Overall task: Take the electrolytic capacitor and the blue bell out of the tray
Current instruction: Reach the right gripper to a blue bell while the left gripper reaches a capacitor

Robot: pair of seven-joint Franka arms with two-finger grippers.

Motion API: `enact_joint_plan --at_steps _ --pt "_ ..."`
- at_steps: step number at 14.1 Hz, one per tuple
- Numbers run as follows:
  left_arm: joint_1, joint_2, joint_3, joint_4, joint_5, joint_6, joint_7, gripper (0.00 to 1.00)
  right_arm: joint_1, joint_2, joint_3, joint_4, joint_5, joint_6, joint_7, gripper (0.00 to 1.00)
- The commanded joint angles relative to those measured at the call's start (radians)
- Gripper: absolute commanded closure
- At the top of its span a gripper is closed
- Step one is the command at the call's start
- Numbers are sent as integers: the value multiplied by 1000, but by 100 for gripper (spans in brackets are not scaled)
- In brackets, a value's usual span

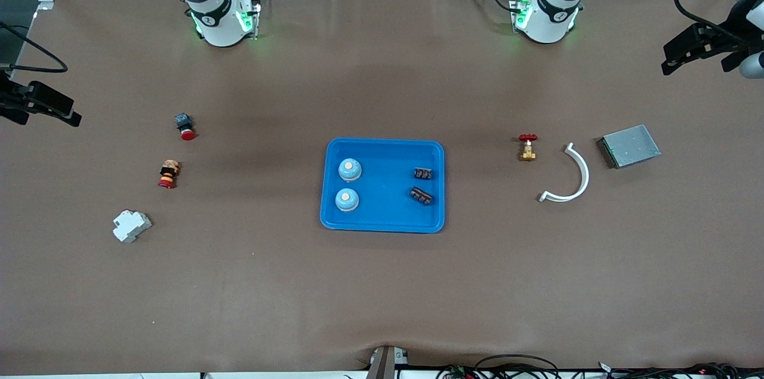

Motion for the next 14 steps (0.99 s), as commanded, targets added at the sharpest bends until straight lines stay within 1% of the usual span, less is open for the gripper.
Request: enact_joint_plan --at_steps 1,3,5,7,9,11,13,14 --pt "2 10 -2 16 21 2 8 0 15 -27 -13 -27 15 10 15 0" --pt "4 15 1 39 20 2 14 0 15 -27 -13 -27 15 10 15 0" --pt "4 53 2 77 16 4 26 0 15 -27 -13 -27 15 10 15 0" --pt "-13 78 -5 86 7 2 10 0 15 -28 -13 -27 15 9 15 0" --pt "-13 116 -10 73 -58 2 -22 0 15 -32 -13 -27 15 4 15 0" --pt "-16 162 -15 41 -89 2 -100 0 24 -33 -12 -37 18 4 35 0" --pt "-24 214 -21 2 -114 58 -119 0 54 -32 -9 -50 20 10 134 0" --pt "-36 222 -28 -27 -115 83 -159 0 73 -27 -7 -51 31 18 165 0"
